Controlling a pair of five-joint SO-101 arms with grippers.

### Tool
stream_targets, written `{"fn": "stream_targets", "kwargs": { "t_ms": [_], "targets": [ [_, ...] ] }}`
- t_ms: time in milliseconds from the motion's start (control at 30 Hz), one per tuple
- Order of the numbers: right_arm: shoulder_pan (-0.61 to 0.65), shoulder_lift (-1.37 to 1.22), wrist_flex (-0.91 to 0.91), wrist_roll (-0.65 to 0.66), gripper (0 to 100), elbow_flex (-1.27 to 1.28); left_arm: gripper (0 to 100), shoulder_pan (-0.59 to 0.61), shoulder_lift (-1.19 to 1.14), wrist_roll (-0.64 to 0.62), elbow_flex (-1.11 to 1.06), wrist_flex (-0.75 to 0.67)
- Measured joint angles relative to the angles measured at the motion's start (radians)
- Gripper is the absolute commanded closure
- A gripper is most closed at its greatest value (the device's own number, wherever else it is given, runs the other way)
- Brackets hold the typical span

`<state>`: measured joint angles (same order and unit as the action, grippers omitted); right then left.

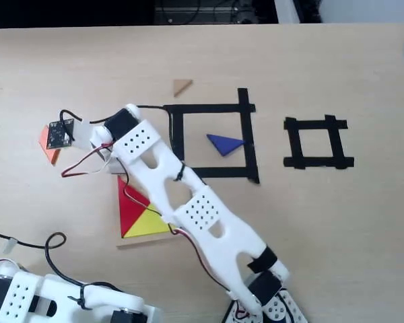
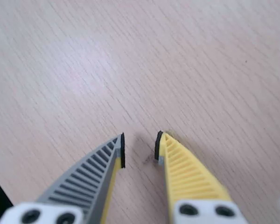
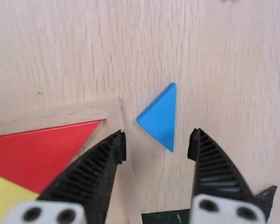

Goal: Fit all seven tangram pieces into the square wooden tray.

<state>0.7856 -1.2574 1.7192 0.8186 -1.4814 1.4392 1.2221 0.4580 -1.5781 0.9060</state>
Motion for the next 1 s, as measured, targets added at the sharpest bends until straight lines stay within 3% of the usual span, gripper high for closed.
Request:
{"fn": "stream_targets", "kwargs": {
  "t_ms": [1000],
  "targets": [
    [-0.003,-0.066,-0.087,0.051,76.6,0.034,86,0.000,0.000,0.000,0.000,0.000]
  ]
}}
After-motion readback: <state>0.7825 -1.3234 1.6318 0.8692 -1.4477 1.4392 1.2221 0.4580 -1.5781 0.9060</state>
